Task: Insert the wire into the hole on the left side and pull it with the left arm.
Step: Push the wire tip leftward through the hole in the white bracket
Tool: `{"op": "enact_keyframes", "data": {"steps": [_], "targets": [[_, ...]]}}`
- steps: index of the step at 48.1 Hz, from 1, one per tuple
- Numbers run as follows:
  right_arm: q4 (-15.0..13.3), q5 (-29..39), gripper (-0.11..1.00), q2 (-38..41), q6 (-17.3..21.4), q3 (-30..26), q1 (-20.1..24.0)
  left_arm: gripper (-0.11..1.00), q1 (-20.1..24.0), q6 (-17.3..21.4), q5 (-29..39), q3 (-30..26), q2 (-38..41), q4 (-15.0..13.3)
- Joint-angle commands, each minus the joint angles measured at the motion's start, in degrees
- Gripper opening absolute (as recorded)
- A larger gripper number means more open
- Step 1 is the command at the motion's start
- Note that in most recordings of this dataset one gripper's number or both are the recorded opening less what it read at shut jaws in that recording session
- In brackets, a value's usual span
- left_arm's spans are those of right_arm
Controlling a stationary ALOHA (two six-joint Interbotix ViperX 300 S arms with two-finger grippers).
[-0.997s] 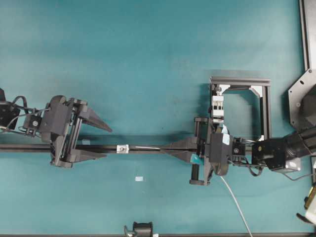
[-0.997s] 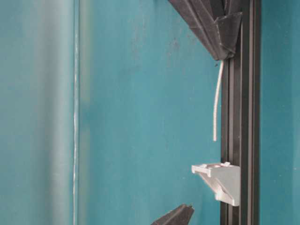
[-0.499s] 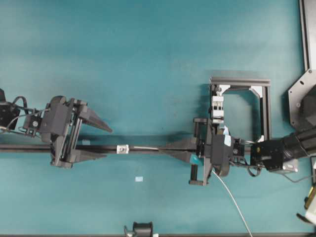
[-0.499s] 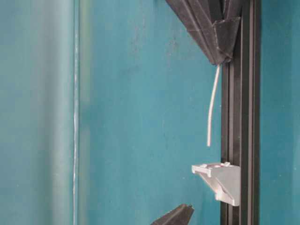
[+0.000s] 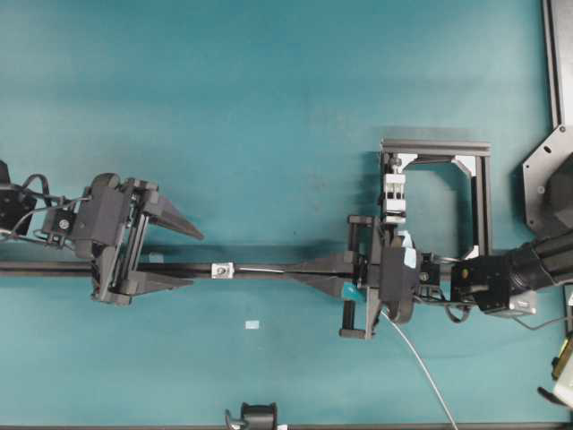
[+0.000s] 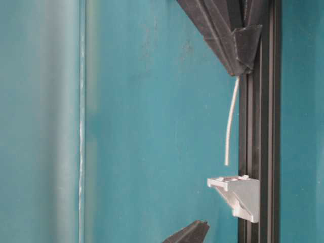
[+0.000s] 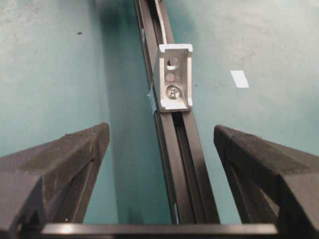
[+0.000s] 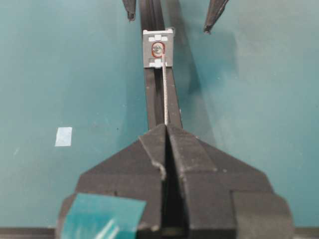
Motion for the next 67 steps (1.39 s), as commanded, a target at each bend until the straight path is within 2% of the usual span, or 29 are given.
{"op": "enact_keyframes", "data": {"steps": [1, 67], "targets": [[-0.1, 0.7, 0.01, -0.6, 0.1, -0.4, 0.2, 0.78, 0.2, 0.0, -0.5, -0.6, -1.0, 0.2], [0.0, 2.4, 0.01, -1.2, -0.4, -2.3, -0.9, 0.78, 0.2, 0.1, -0.4, -0.9, -1.5, 0.4]]}}
